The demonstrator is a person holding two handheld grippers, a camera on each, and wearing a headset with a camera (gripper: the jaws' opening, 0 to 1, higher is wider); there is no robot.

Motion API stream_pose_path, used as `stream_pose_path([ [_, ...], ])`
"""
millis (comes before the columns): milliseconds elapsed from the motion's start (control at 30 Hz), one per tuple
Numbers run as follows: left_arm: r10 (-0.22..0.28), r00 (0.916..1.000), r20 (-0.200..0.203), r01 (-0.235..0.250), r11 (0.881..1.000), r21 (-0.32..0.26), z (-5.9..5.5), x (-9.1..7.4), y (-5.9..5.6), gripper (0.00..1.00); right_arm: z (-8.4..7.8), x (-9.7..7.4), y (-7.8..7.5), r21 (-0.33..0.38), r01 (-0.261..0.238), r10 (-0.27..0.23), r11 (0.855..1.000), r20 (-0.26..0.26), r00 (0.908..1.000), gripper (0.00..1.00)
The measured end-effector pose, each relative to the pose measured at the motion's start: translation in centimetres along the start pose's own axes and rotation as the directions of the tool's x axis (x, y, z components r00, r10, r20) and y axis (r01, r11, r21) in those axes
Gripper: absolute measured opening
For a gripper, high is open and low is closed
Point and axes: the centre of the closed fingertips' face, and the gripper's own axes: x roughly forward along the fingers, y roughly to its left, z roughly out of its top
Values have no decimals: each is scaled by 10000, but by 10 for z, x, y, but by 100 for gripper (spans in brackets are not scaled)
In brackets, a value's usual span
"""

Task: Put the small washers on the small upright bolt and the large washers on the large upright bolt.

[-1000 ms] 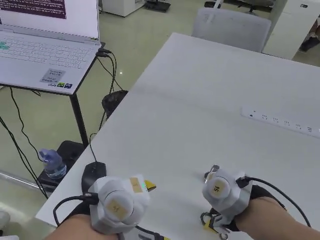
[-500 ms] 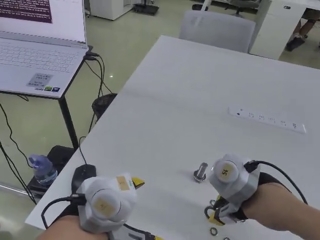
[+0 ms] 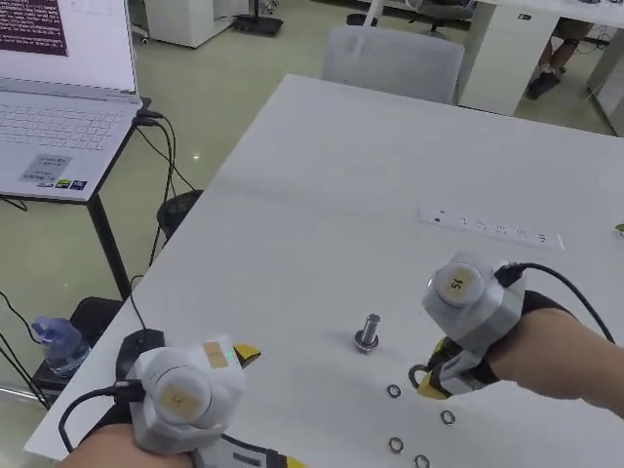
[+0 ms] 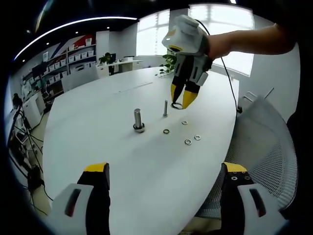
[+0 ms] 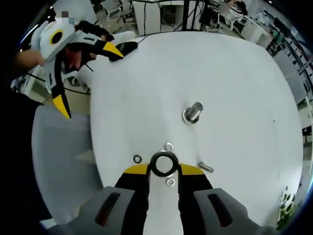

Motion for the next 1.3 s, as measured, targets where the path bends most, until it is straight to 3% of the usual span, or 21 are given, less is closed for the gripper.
stream_pose_path([
  [300, 124, 9999, 67, -123, 9998, -133, 2, 0, 2, 99, 10, -16, -29, 420, 246, -258, 9988, 270, 9993, 21],
  [533, 280, 9995, 108, -276, 9990, -355, 3, -1, 4, 99, 20, -20, -37, 306, 207, -219, 9993, 405, 9989, 21],
  [1000, 650, 9977, 183, -644, 9974, -330, 2, -4, 15, 99, 49, -9, -48, 54, 151, -153, 9999, 491, 9987, 21],
  [1300, 621, 9981, -2, -621, 9979, -157, 2, -1, 20, 98, 72, 12, -50, -221, 185, -173, 9996, 524, 9985, 21],
])
